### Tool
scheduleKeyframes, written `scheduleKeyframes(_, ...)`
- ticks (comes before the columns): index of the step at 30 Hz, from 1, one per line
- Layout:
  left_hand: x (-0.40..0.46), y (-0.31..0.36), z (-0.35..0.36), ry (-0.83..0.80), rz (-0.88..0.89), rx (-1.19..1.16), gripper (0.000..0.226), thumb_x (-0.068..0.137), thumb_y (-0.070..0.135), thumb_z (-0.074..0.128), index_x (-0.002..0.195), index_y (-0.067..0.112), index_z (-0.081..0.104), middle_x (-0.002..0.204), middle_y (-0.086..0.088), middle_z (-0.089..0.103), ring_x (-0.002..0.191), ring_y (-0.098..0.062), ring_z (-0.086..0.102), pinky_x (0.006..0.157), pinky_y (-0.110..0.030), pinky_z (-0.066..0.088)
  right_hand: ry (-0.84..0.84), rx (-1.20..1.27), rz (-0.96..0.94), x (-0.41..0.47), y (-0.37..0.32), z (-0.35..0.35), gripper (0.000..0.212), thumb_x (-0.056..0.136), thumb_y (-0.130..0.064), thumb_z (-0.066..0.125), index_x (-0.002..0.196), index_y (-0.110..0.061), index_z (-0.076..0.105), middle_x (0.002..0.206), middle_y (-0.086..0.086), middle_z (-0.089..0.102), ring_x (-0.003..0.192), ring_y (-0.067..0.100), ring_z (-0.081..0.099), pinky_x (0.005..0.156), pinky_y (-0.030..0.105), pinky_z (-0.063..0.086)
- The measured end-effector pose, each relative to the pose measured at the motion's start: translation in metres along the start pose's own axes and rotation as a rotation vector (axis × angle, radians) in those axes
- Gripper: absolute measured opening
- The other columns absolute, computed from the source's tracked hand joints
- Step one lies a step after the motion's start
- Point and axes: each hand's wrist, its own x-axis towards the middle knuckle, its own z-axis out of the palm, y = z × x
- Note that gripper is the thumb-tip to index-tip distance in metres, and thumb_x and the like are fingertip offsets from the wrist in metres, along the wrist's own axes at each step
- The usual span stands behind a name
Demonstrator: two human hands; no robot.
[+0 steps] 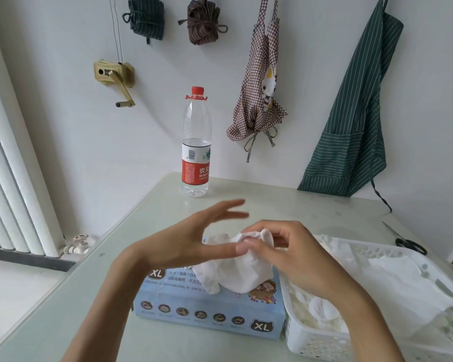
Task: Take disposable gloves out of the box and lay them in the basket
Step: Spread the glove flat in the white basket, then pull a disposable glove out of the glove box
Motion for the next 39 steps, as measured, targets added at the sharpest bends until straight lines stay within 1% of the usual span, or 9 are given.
scheduleKeyframes(3,0.002,-0.001,0.005,-0.075,-0.010,0.081,0.061,0.080,0.051,0.065,0.135,0.047,0.040,0.116,0.020,0.060,0.112,0.002,0.053,0.095,-0.018,0.044,-0.081,0.000,0.008,-0.005,-0.006,-0.003,0.012,0.090,-0.027,0.063,0.092,-0.030,0.075,0.093,-0.016,0.072,0.091,0.001,0.066,0.085,0.024,0.051)
scheduleKeyframes(6,0.003,-0.004,0.005,-0.065,0.029,0.123,0.026,0.077,0.053,0.067,0.102,0.049,0.063,0.094,0.015,0.059,0.091,-0.008,0.052,0.083,-0.026,0.045,-0.127,0.011,0.033,-0.009,-0.006,-0.010,0.012,0.088,-0.026,0.066,0.096,-0.029,0.076,0.094,-0.015,0.073,0.090,0.002,0.067,0.083,0.018,0.051)
scheduleKeyframes(9,0.004,-0.005,0.005,0.040,0.037,0.045,0.020,0.070,0.056,0.073,0.081,0.040,0.068,0.092,0.019,0.057,0.095,-0.005,0.053,0.087,-0.020,0.042,-0.093,0.080,0.044,-0.011,-0.003,-0.021,0.013,0.086,-0.019,0.069,0.095,-0.025,0.075,0.093,-0.007,0.074,0.090,0.009,0.069,0.081,0.021,0.053)
scheduleKeyframes(18,0.025,0.034,0.003,0.095,0.098,-0.124,0.034,0.076,0.038,0.068,0.084,0.005,0.065,0.089,-0.004,0.071,0.089,-0.012,0.067,0.080,-0.019,0.051,0.238,0.267,0.050,-0.029,-0.008,-0.058,0.014,0.083,-0.024,0.065,0.089,-0.013,0.072,0.086,0.001,0.074,0.083,0.013,0.068,0.081,0.024,0.052)
scheduleKeyframes(22,0.041,0.055,-0.005,0.121,0.076,-0.177,0.026,0.079,0.030,0.070,0.097,0.012,0.066,0.097,-0.002,0.073,0.087,-0.008,0.067,0.074,-0.020,0.052,0.407,0.377,0.010,-0.035,-0.024,-0.083,0.019,0.088,-0.026,0.061,0.095,-0.010,0.070,0.088,0.003,0.068,0.082,0.009,0.061,0.080,0.023,0.049)
scheduleKeyframes(28,0.063,0.085,0.000,0.153,0.065,-0.063,0.020,0.091,0.028,0.060,0.098,0.013,0.071,0.088,0.006,0.072,0.077,0.005,0.063,0.070,-0.006,0.044,0.692,0.047,-0.033,-0.043,-0.021,-0.123,0.019,0.095,-0.026,0.057,0.082,-0.015,0.066,0.062,-0.014,0.056,0.058,0.001,0.047,0.059,0.014,0.038)
scheduleKeyframes(32,0.075,0.100,0.017,0.203,0.103,-0.060,0.025,0.096,0.024,0.052,0.103,0.008,0.071,0.096,-0.006,0.072,0.088,-0.009,0.065,0.081,-0.019,0.048,0.900,-0.295,-0.083,-0.054,-0.010,-0.143,0.022,0.095,-0.036,0.053,0.089,-0.020,0.066,0.061,-0.003,0.058,0.056,0.014,0.049,0.056,0.030,0.041)
scheduleKeyframes(35,0.081,0.104,0.033,0.239,0.092,-0.048,0.027,0.099,0.019,0.048,0.101,0.002,0.069,0.097,-0.012,0.069,0.089,-0.017,0.062,0.074,-0.015,0.046,0.915,-0.503,-0.097,-0.059,-0.007,-0.151,0.024,0.096,-0.038,0.050,0.097,-0.020,0.066,0.049,-0.009,0.045,0.047,0.011,0.041,0.051,0.028,0.034)
scheduleKeyframes(39,0.081,0.101,0.041,0.364,0.036,-0.098,0.026,0.099,0.016,0.046,0.107,0.001,0.066,0.100,-0.009,0.066,0.091,-0.017,0.059,0.073,-0.014,0.046,0.800,-0.670,-0.125,-0.056,-0.021,-0.152,0.023,0.096,-0.037,0.052,0.099,-0.020,0.067,0.067,-0.001,0.067,0.060,0.024,0.057,0.058,0.034,0.047)
